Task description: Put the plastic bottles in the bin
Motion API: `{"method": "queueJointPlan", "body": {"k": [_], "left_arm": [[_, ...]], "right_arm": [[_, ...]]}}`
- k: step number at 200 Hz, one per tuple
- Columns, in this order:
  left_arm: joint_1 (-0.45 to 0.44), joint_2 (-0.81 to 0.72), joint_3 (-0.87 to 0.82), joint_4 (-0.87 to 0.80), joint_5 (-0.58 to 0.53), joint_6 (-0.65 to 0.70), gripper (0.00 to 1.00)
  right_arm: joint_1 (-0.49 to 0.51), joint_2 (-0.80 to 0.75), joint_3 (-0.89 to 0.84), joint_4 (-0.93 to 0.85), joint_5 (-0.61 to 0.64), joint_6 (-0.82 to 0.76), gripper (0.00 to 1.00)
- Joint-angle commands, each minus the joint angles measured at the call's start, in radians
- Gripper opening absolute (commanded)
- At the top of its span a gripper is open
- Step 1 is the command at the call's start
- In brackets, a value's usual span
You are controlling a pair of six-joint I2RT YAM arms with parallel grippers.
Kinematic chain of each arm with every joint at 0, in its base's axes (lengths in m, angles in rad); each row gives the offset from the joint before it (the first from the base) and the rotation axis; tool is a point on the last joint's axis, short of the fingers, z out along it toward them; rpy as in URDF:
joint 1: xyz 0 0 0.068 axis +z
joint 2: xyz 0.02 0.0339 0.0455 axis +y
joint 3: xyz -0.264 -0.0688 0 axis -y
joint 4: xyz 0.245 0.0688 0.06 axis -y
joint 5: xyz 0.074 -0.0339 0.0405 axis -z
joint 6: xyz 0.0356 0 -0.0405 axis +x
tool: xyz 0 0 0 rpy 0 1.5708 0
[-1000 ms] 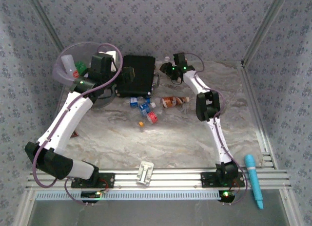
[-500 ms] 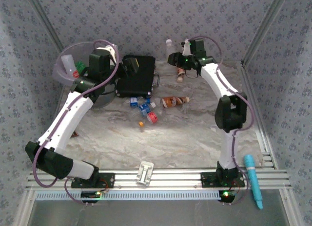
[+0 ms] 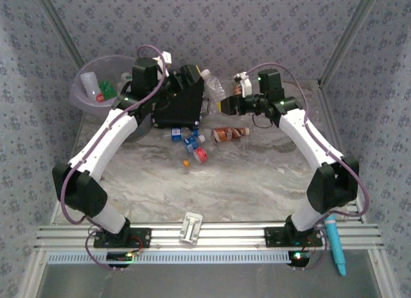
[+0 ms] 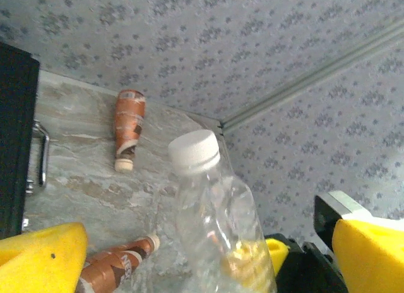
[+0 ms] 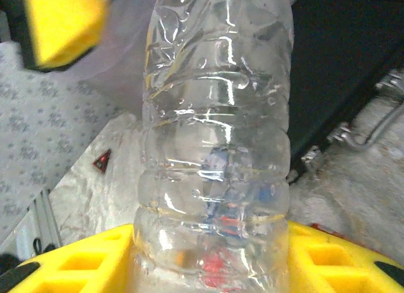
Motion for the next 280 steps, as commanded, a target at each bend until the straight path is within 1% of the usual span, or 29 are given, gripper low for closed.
{"method": "queueJointPlan", "body": {"k": [1,12,30,61,76,96,136,155,175,192,214,220,236,257,280], "left_arm": [[-0.022,0.010,0.031,0.089,0.062,-0.033,1.00],[-0.029,0.021,0.026,0.107,0.074,-0.051,1.00],[-0.036,0.037,0.020,0.118,0.086,-0.078,1.00],[-0.038,0.040,0.006,0.134,0.077,-0.095,0.90],[-0.039,0.044,0.010,0.127,0.074,-0.094,0.88],[-0.038,0.055,0.013,0.118,0.080,-0.096,0.88],[-0.041,0.060,0.017,0.126,0.090,-0.108,0.69],[-0.042,0.058,0.020,0.124,0.093,-0.107,0.63],[-0.044,0.064,0.023,0.124,0.098,-0.110,0.60],[-0.046,0.074,0.031,0.122,0.103,-0.113,0.48],[-0.045,0.080,0.052,0.097,0.092,-0.111,0.39],[-0.044,0.083,0.060,0.088,0.087,-0.106,0.38],[-0.041,0.087,0.078,0.074,0.085,-0.098,0.37],[-0.023,0.091,0.098,0.060,0.086,-0.092,0.37],[0.009,0.094,0.137,0.033,0.081,-0.071,0.37]], "right_arm": [[0.038,-0.049,-0.026,0.014,-0.015,-0.061,0.39],[0.051,-0.054,-0.029,0.021,-0.008,-0.055,0.39],[0.070,-0.071,-0.058,0.088,0.009,-0.033,0.39],[0.093,-0.078,-0.066,0.138,0.038,-0.021,0.39],[0.098,-0.079,-0.069,0.159,0.044,-0.012,0.39],[0.103,-0.091,-0.084,0.203,0.061,0.008,0.39],[0.115,-0.089,-0.083,0.222,0.106,0.010,0.39],[0.117,-0.090,-0.087,0.243,0.108,0.019,0.39],[0.121,-0.090,-0.088,0.264,0.108,0.026,0.40],[0.128,-0.087,-0.087,0.273,0.110,0.029,0.40],[0.130,-0.082,-0.079,0.271,0.107,0.031,0.41],[0.129,-0.079,-0.074,0.268,0.106,0.030,0.42],[0.130,-0.074,-0.062,0.255,0.102,0.033,0.48],[0.128,-0.072,-0.035,0.222,0.101,0.034,0.65],[0.108,-0.083,-0.013,0.188,0.093,0.059,0.76]]}}
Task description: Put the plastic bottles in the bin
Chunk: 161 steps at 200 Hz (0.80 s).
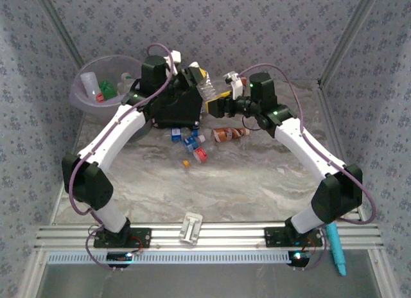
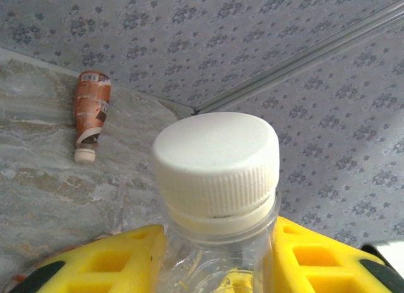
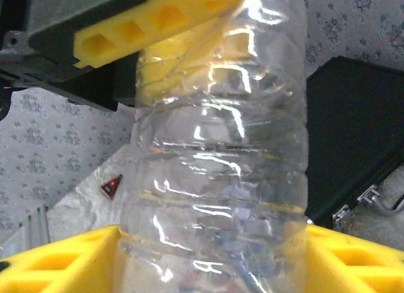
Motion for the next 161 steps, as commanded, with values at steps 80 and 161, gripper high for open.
{"method": "queueJointPlan", "body": {"k": [80,161], "left_arm": [[0.317,-0.002,0.293,-0.207,-0.048,0.151,0.35],[0.620,0.060,0.538,-0.632,-0.300,0.507,0.30]], "right_arm": [[-0.109,-0.129,-0.067,-0.062,0.005,0.057,0.79],[-0.193,-0.220,-0.246,-0.120,0.036,0.056,0.78]]}}
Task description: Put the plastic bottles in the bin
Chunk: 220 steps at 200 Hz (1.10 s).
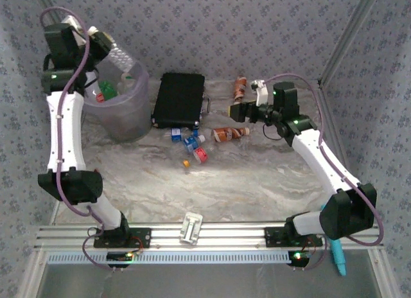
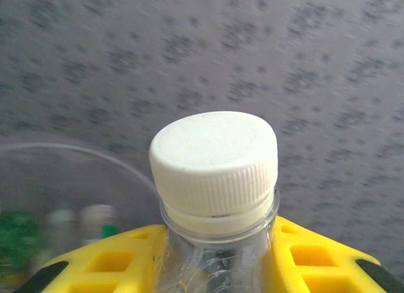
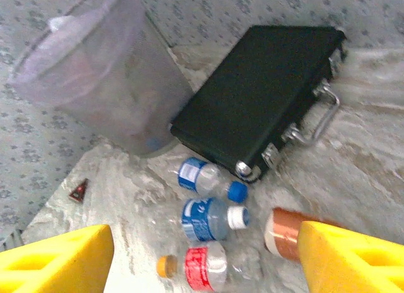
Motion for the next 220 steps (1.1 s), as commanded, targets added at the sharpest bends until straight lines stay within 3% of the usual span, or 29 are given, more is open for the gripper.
{"method": "queueJointPlan", "body": {"k": [1,26,53,144,166,186,220], "left_arm": [[0.055,0.049,0.076,-0.168,-0.093,0.170,0.30],[0.069,0.126,0.175,-0.297,-0.150,0.307,0.30],[0.069,0.144,0.148,-0.323,-0.191,0.385,0.30],[0.046,-0.047,-0.330,-0.162,-0.354,0.494,0.30],[0.046,-0.065,-0.391,-0.143,-0.340,0.492,0.31],[0.046,-0.070,-0.434,-0.123,-0.316,0.484,0.39],[0.044,-0.070,-0.467,-0.111,-0.291,0.465,0.51]], "right_arm": [[-0.018,-0.051,-0.046,-0.041,0.013,0.004,0.78],[-0.035,-0.066,-0.091,-0.055,0.013,0.004,0.78],[-0.052,-0.078,-0.124,-0.062,0.015,0.003,0.77],[-0.091,-0.070,-0.137,-0.064,0.017,0.024,0.77],[-0.108,-0.009,-0.092,-0.110,0.144,0.103,0.77],[-0.124,0.083,-0.024,-0.164,0.286,0.208,0.77],[-0.127,0.283,0.097,-0.116,0.357,0.279,0.77]]}}
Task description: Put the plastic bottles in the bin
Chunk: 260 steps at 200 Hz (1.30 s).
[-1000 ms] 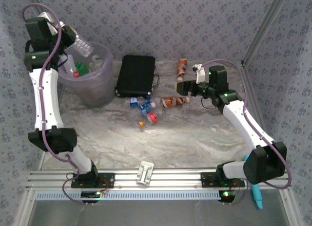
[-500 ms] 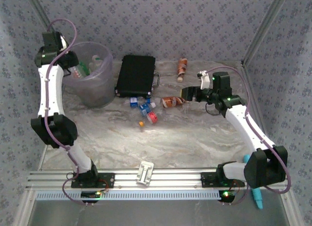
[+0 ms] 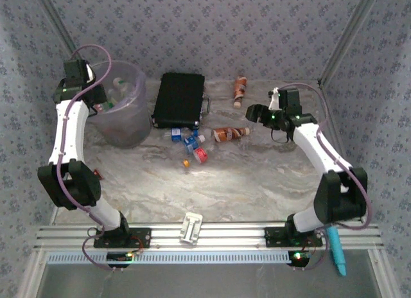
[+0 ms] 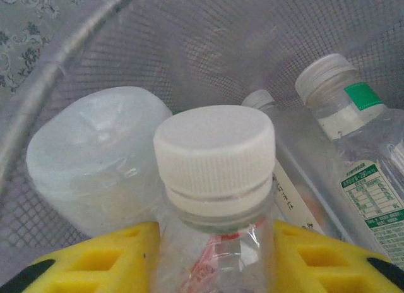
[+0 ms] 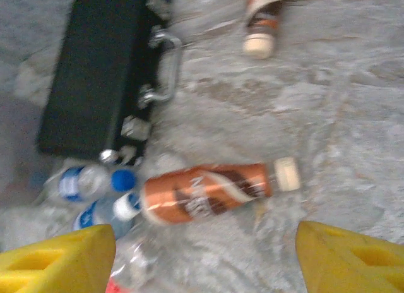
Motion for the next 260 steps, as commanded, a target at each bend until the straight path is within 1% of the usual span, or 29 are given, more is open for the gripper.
{"method": "queueJointPlan", "body": {"k": [1,23,39,70,90,117,140,175,191,197,206,231,243,260], "left_arm": [[-0.004,-0.020,-0.030,-0.016,0.027,-0.003,0.51],[-0.004,-0.029,-0.031,-0.015,0.034,-0.004,0.62],[-0.004,-0.036,-0.026,-0.019,0.036,-0.006,0.71],[-0.008,-0.042,0.000,-0.028,0.058,-0.006,0.81],[-0.028,-0.046,0.022,-0.035,0.062,0.007,0.88],[-0.065,-0.048,0.066,-0.061,0.030,0.033,0.97],[-0.089,-0.055,0.109,-0.089,0.008,0.043,1.00],[-0.137,-0.083,0.159,-0.114,-0.028,0.055,1.00],[-0.169,-0.097,0.175,-0.127,-0.048,0.060,1.00],[-0.191,-0.102,0.180,-0.134,-0.072,0.065,1.00],[-0.224,-0.114,0.182,-0.136,-0.106,0.073,1.00],[-0.313,-0.171,0.169,-0.131,-0.166,0.066,1.00],[-0.361,-0.196,0.169,-0.138,-0.173,0.047,1.00],[-0.447,-0.230,0.155,-0.124,-0.170,0.005,1.00]], "right_arm": [[0.002,0.125,0.097,0.000,0.110,0.091,0.77],[0.028,0.262,0.214,-0.007,0.140,0.099,0.76],[0.057,0.359,0.312,-0.040,0.197,0.101,0.77],[0.087,0.554,0.508,-0.106,0.274,0.109,0.79],[0.102,0.660,0.627,-0.152,0.319,0.117,0.80],[0.108,0.765,0.740,-0.198,0.347,0.147,0.82],[0.112,0.844,0.831,-0.237,0.355,0.154,0.84],[0.118,0.936,0.927,-0.252,0.380,0.151,0.86],[0.121,0.968,0.961,-0.252,0.421,0.176,0.86],[0.124,0.981,0.976,-0.252,0.428,0.179,0.91],[0.126,0.996,0.994,-0.252,0.441,0.183,0.93],[0.135,1.030,1.025,-0.252,0.454,0.183,0.93],[0.130,1.047,1.042,-0.252,0.454,0.184,0.93],[0.122,1.067,1.056,-0.275,0.442,0.235,0.92]]}}
